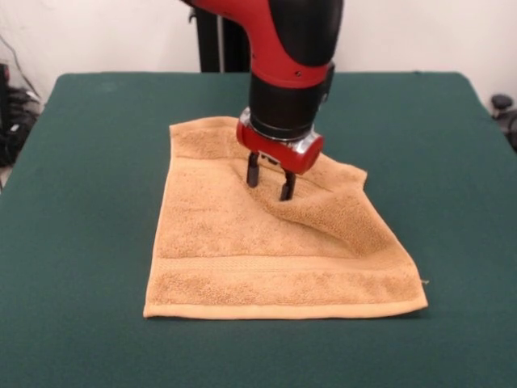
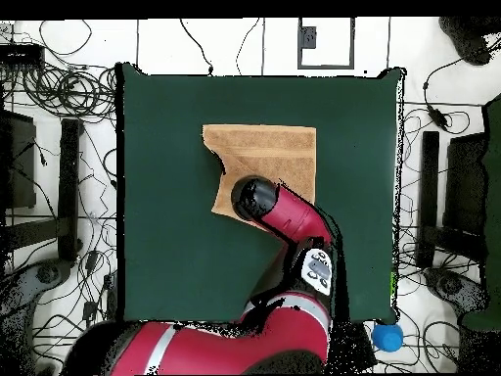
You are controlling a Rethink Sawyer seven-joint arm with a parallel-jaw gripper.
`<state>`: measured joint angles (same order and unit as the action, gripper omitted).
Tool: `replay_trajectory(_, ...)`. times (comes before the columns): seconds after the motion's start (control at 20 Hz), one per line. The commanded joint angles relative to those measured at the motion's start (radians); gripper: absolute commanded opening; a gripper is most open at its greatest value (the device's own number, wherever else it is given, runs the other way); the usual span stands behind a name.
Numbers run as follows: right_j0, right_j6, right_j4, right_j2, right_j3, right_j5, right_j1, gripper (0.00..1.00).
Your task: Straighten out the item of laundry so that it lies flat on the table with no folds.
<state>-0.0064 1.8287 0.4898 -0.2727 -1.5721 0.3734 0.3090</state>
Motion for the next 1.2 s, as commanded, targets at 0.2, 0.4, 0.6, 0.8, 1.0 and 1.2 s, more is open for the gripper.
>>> replay_trajectory(0.2, -0.046, 0.222, 0.071, 0.29, -0.097, -0.096, -0.088, 1.0)
replay_trajectory(0.4, -0.05, 0.23, 0.074, 0.299, -0.1, -0.084, -0.084, 1.0)
replay_trajectory(0.6, -0.053, 0.23, 0.073, 0.302, -0.103, -0.074, -0.081, 1.0)
replay_trajectory(0.8, -0.06, 0.23, 0.075, 0.312, -0.112, -0.057, -0.072, 1.0)
replay_trajectory(1.0, -0.061, 0.24, 0.086, 0.325, -0.124, -0.056, -0.065, 1.0)
replay_trajectory(1.2, -0.035, 0.279, 0.11, 0.325, -0.14, -0.072, -0.055, 1.0)
